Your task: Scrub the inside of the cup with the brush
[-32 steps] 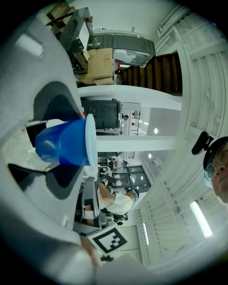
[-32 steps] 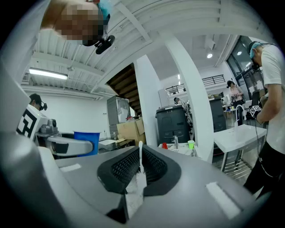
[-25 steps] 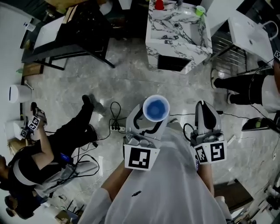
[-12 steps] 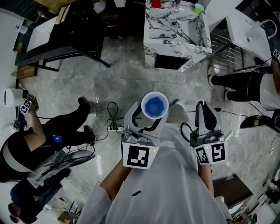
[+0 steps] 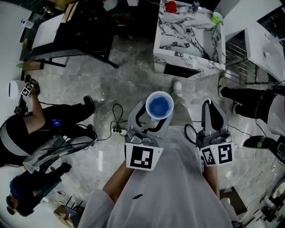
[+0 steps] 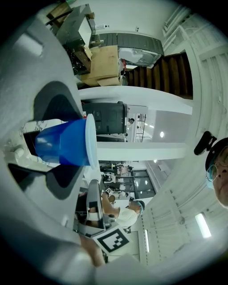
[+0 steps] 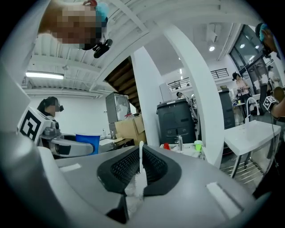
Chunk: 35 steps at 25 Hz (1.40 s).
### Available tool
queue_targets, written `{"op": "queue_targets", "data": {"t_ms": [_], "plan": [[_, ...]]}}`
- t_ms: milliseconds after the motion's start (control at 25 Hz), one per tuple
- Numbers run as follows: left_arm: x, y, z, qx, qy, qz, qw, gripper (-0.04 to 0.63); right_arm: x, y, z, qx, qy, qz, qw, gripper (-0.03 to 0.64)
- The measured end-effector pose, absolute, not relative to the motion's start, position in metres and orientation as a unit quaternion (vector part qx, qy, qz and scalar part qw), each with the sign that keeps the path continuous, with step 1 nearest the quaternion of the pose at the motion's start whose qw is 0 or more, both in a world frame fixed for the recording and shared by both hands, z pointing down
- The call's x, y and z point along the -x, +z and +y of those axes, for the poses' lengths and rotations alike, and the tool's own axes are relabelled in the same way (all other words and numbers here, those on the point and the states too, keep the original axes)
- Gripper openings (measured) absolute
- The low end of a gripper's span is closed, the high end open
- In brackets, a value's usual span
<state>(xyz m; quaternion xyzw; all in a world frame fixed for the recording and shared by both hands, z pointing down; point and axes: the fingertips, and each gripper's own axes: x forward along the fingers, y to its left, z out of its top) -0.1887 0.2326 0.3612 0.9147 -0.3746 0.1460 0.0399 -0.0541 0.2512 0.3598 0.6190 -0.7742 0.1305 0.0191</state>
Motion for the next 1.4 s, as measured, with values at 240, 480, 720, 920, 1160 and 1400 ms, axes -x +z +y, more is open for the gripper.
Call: {"op": "queue_targets", "data": {"t_ms": [240, 480, 720, 920, 1160, 1400], "plan": [[0.134, 0.358, 0.154, -0.911, 0.168, -0.374, 0.030, 0.285, 0.005, 0.359, 0.162, -0.592, 0.121, -0.796, 0.029, 0.025], [0.064, 0.357, 0.078, -0.909, 0.177, -0.377, 0.031, 0.285, -0.050, 0.332, 0.081, -0.539, 0.088, -0.837, 0.028, 0.023], [0.027, 0.356, 0.010, -0.890, 0.188, -0.415, 0.002, 0.285, -0.087, 0.325, 0.023, -0.473, 0.085, -0.877, 0.015, 0.023], [0.003, 0.355, -0.019, -0.885, 0.187, -0.426, -0.009, 0.285, -0.105, 0.319, -0.007, -0.448, 0.086, -0.890, -0.009, 0.023], [-0.016, 0.366, -0.039, -0.886, 0.193, -0.422, 0.001, 0.285, -0.109, 0.303, -0.031, -0.410, 0.092, -0.907, -0.038, 0.025], [-0.022, 0.372, -0.055, -0.881, 0.194, -0.431, 0.013, 0.285, -0.113, 0.285, -0.046, -0.400, 0.068, -0.913, -0.044, 0.025]]}}
